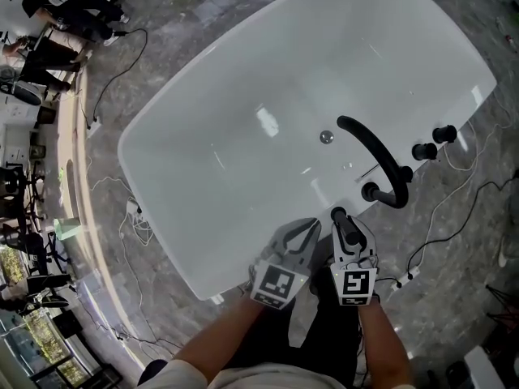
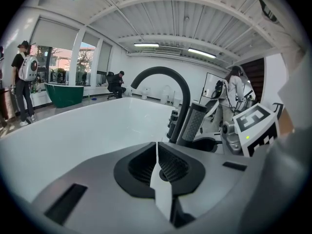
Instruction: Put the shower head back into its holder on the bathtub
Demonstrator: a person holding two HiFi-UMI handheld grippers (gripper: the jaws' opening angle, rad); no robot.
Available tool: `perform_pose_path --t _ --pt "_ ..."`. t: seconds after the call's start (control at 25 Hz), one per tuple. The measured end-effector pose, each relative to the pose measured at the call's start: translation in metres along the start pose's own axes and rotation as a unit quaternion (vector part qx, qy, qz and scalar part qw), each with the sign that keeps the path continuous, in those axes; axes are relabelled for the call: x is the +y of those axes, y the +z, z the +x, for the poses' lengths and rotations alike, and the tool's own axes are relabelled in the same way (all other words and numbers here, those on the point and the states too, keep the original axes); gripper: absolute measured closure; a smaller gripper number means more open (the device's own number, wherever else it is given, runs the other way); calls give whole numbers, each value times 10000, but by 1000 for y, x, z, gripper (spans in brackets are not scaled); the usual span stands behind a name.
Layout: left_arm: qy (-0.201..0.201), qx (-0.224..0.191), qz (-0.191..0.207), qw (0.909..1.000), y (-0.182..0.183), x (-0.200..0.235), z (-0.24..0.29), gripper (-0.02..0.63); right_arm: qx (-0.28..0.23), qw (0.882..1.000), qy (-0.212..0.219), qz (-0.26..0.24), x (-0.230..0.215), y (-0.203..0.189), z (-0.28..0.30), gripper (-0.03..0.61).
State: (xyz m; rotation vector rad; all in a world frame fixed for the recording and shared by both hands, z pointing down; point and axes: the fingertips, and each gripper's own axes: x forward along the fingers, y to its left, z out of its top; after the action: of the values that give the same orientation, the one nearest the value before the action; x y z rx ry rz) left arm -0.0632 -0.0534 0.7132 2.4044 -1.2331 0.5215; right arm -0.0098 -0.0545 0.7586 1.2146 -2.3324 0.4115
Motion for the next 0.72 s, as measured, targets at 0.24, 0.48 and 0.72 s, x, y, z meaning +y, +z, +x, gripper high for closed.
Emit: perform_pose_path --t 0.24,0.48,0.72 --pt "-27 19 -75 10000 -5 -4 3 598 194 9998 -27 -24 -2 -6 -3 440" --pt "-41 28 -110 9999 -5 -4 5 600 699 9974 80 -163 1 -23 12 440" --pt "-22 56 -157 9999 -8 -2 3 600 738 9968 202 -232 3 -24 22 440"
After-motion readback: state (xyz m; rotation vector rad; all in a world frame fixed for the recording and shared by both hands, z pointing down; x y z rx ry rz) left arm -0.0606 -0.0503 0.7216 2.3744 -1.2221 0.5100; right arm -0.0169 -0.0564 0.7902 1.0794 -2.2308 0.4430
